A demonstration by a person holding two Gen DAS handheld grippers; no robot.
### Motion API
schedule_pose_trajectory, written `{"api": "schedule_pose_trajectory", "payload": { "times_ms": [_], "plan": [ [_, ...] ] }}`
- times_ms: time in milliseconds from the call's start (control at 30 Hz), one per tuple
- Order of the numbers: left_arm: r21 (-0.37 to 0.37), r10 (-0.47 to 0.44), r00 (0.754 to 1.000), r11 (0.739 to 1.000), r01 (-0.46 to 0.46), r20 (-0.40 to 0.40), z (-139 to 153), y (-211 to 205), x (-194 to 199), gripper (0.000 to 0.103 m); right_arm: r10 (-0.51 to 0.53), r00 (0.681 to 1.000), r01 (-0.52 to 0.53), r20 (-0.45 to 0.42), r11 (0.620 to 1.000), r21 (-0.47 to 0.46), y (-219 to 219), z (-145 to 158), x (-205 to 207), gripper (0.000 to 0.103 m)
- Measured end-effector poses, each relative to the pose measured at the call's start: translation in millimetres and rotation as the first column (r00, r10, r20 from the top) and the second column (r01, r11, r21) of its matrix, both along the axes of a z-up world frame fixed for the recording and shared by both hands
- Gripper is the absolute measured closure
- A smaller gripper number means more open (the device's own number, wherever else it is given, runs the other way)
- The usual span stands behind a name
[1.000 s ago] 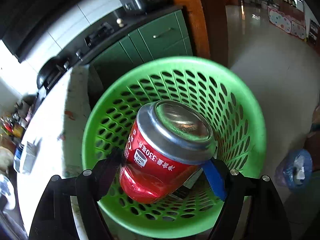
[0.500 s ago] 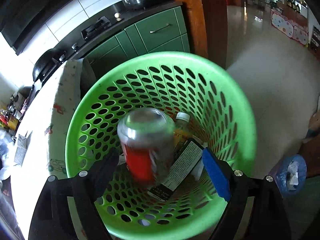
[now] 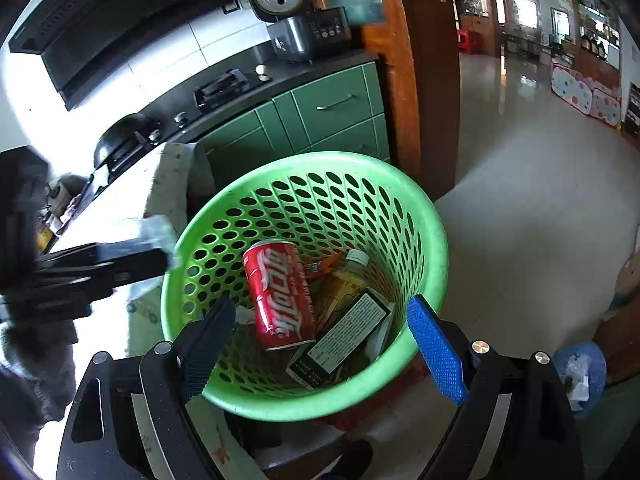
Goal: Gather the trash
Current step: 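Lower the clear cup into the basket and open the left tool, then move both open tools back over the table toward the can and carton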
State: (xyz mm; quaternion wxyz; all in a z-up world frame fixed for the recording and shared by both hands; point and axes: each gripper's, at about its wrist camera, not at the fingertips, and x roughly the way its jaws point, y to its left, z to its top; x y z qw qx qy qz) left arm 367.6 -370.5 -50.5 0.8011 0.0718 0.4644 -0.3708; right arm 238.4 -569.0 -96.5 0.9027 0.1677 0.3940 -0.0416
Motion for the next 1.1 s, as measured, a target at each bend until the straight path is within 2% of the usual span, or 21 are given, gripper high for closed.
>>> {"api": "schedule_pose_trajectory", "payload": {
  "times_ms": [100,267,433,567,800,1100],
  "plan": [
    [0.012,0.004,0.999,1.000,-0.003,-0.039,-11.9,-8.7,5.5,0.037,0.006,1.000,-0.006,0.006,1.000,0.011,-1.7,-1.5,-6.0,0.018],
    [0.017,0.001,0.998,1.000,0.000,-0.055,-19.7,-17.0,4.4,0.034,-0.007,1.000,0.007,0.004,1.000,0.030,-5.6,-7.1,-10.6,0.018],
    [0.012,-0.007,0.998,1.000,0.008,-0.059,-22.9,-21.7,0.3,0.028,-0.011,1.000,0.011,0.001,0.999,0.043,-6.5,-11.6,-14.2,0.018],
    [0.011,-0.007,0.999,1.000,0.007,-0.050,-19.7,-17.7,-2.2,0.028,-0.013,1.000,0.013,0.002,0.999,0.046,-5.8,-11.1,-17.9,0.018],
    [-0.008,0.024,1.000,1.000,-0.024,0.013,4.3,16.7,-21.9,0.028,0.014,1.000,-0.015,0.028,0.999,0.043,11.3,4.9,-23.3,0.018],
    [-0.047,0.108,0.990,0.993,-0.104,0.093,38.9,102.9,-53.9,0.028,0.119,0.991,-0.120,0.055,0.992,0.029,70.9,34.7,-18.1,0.018]
  ]
}}
